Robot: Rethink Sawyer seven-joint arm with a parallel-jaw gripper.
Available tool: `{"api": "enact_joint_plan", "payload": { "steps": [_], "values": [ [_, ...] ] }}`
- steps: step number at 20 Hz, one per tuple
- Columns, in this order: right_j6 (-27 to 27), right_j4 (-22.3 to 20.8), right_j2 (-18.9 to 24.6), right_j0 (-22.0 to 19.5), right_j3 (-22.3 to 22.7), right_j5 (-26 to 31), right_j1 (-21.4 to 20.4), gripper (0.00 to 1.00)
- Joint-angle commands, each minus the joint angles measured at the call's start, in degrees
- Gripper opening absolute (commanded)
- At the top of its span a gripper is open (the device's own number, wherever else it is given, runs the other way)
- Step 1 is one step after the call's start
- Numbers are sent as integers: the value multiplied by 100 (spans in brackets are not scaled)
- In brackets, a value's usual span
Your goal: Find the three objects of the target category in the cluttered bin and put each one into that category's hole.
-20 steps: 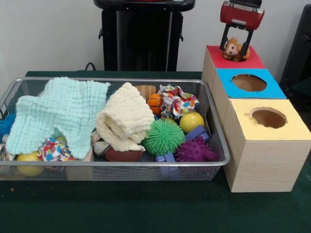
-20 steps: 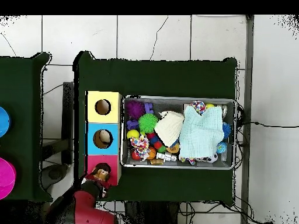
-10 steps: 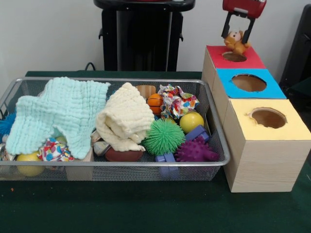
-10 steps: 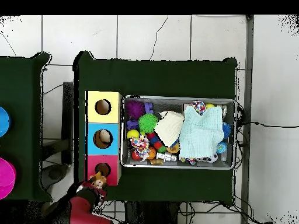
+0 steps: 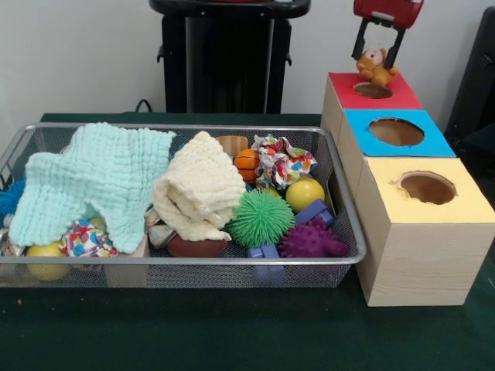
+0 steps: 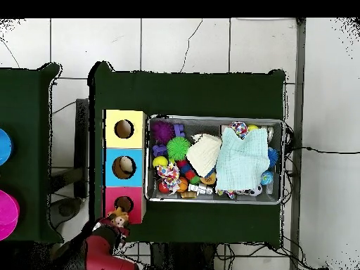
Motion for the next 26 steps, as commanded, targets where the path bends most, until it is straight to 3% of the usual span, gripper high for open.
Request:
{"api": "enact_joint_plan", "payload": {
  "steps": [1,8,16,26],
  "values": [
    [1097,43,588,-401,-487,-328,617,100],
    [1178,48,670,-400,-566,-620,805,100],
    [774,-89,285,-341,-1090,-49,669,100],
    [373,-412,295,-668,-1551,175,551,100]
  ]
}}
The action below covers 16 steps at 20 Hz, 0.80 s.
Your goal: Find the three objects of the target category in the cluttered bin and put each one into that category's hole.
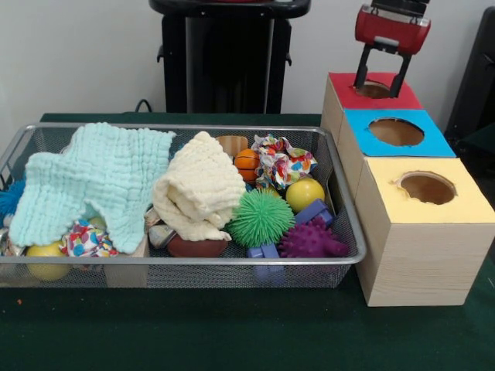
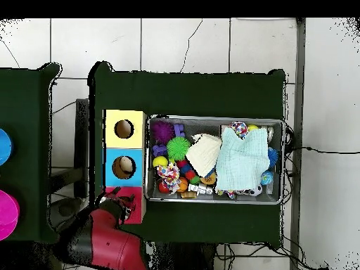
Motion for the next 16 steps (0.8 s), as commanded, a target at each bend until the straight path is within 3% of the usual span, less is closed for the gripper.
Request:
{"api": "enact_joint_plan", "payload": {
  "steps": [1,6,12,16],
  "values": [
    [312,-364,126,-239,-918,678,120,100],
    [44,-692,292,-667,-1320,899,250,100],
    [102,-1009,178,-855,-1604,1200,377,100],
    [-134,-1275,374,-1304,-1862,1392,445,100]
  ]
}}
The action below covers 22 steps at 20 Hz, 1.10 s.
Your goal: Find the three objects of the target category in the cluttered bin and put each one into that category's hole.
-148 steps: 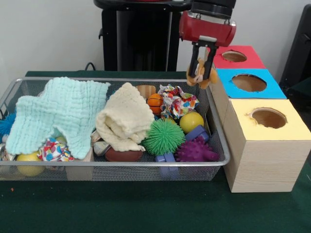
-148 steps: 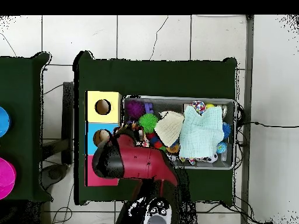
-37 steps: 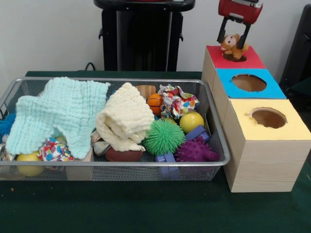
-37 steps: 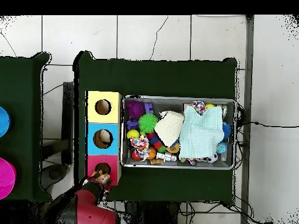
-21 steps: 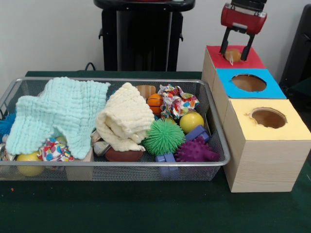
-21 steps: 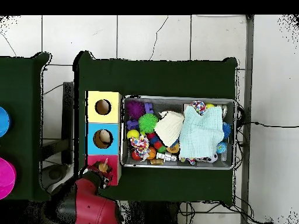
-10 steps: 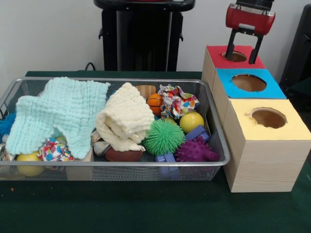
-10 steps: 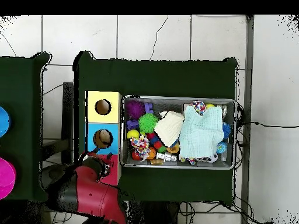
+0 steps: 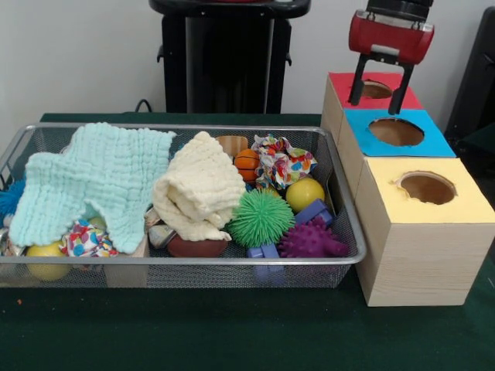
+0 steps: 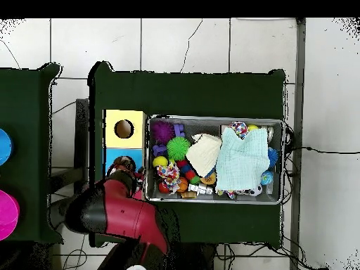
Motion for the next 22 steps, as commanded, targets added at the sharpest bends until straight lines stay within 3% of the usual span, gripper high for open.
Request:
{"api": "enact_joint_plan", "payload": {
  "steps": [1,22],
  "values": [
    [-183,-573,438,-671,-815,938,363,100],
    [-672,-2179,1608,-2647,-1589,1057,766,100]
  ]
}}
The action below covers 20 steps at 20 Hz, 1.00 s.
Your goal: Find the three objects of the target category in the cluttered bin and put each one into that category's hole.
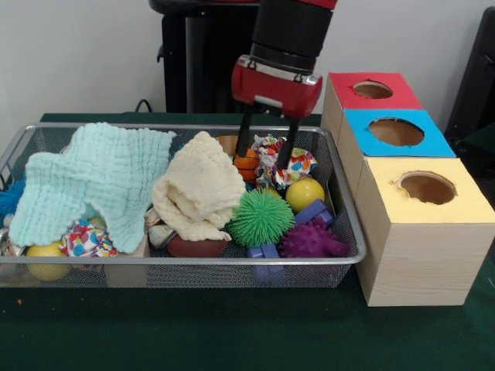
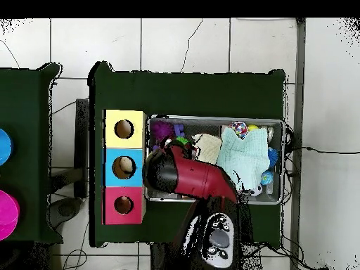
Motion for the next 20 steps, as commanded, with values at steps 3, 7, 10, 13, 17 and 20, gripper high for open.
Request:
{"api": "enact_joint_plan", "payload": {
  "steps": [3,7,10,13,17,20],
  "values": [
    [-560,-755,915,-591,-503,730,413,100],
    [-201,-928,572,-452,-598,646,701,100],
    [120,-985,221,-258,-584,538,882,100],
    [327,-1025,-101,-117,-639,387,1046,100],
    [382,-1094,-191,-235,-661,-72,1209,100],
    [440,-1148,-233,-318,-672,-352,1282,100]
  ]
}}
